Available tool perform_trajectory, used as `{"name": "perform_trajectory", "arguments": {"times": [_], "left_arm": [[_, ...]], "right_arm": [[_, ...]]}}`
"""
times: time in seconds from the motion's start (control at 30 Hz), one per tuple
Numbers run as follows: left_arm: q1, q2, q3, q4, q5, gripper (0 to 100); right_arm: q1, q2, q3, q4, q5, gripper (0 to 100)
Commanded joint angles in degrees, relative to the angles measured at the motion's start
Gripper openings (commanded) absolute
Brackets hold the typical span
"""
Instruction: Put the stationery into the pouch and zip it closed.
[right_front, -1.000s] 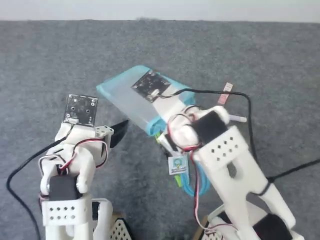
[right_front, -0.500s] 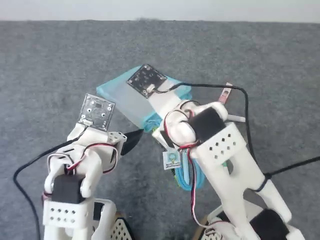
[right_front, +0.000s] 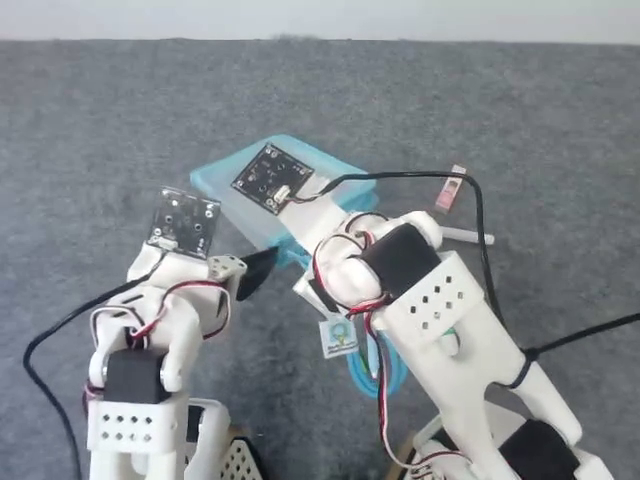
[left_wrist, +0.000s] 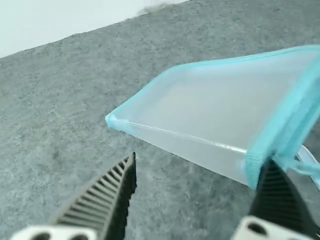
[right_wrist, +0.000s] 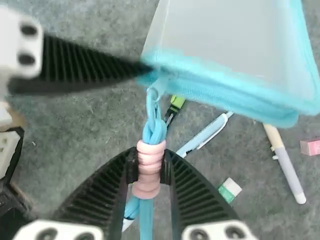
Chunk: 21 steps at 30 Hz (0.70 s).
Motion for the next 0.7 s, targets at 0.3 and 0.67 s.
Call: {"name": "perform_trajectory", "arguments": {"times": [0.3, 0.67], "left_arm": [[-1.8, -0.2, 3.5, -5.5, 0.8, 36], [-7.7, -0.2, 5.3, -7.2, -0.7, 36]], "right_arm": [[-0.2, -4.0, -7.4, 4.3, -0.7, 0.6], [6.5, -11.4, -7.1, 7.0, 1.6, 0.6]]}}
